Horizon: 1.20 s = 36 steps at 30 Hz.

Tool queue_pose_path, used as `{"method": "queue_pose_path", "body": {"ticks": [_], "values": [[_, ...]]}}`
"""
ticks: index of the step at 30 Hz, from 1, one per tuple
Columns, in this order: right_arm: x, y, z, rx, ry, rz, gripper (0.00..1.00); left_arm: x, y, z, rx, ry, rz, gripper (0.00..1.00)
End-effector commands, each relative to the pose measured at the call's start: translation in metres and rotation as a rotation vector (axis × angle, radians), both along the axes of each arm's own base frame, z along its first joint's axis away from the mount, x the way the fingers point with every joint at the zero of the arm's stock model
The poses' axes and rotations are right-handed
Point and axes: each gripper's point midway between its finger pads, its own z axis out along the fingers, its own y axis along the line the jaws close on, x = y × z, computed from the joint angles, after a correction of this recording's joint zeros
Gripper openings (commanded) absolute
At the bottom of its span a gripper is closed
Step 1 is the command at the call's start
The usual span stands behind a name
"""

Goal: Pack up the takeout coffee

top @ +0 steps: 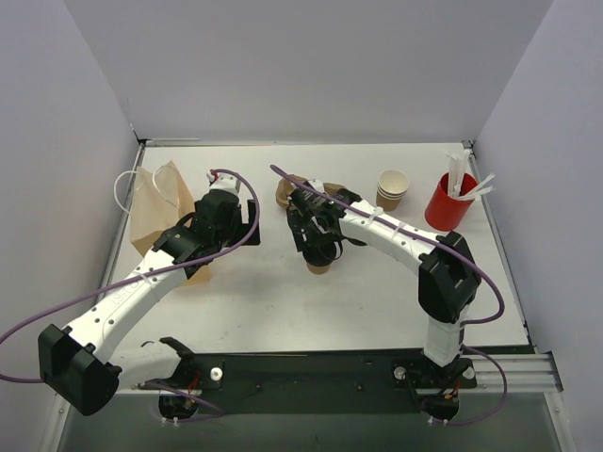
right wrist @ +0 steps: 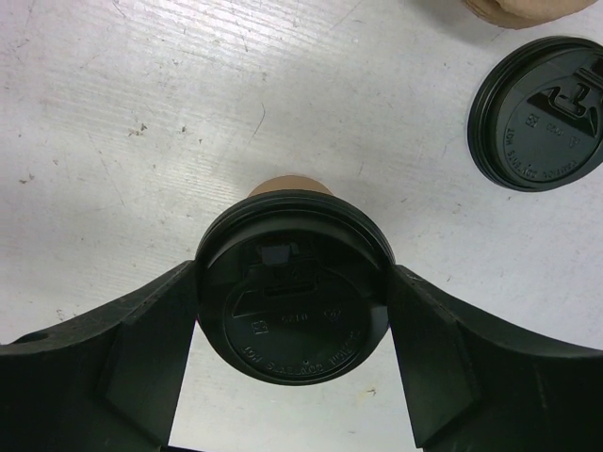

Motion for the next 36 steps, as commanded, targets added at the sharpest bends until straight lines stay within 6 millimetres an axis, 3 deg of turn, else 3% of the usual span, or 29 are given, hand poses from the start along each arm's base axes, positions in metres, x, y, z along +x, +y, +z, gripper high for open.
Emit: {"method": "queue_pose_path", "body": {"ticks": [1,16,20,27,36], "values": [[-0.010,-0.009,-0.018,-0.019,0.058,-0.019,0.70,0.004,-0.001,0.008,-0.017,-0.025,0.004,0.97],[-0.025,-0.018,-0.042,0.019,0.045,-0.080,0.70,0.005,-0.005,-0.001,-0.022,-0.001,-0.001,0.97],[-0.030,-0.025,-0.054,-0.012,0.022,-0.100,0.70,0.005,-0.005,-0.004,-0.020,0.008,0.001,0.97],[-0.026,-0.029,-0.053,-0.071,-0.011,-0.089,0.70,0.004,-0.006,-0.007,-0.023,0.017,0.005,0.97],[-0.039,-0.046,-0.079,-0.185,-0.033,-0.088,0.70,0.003,-0.004,-0.006,-0.022,0.013,0.009,0.97]]}}
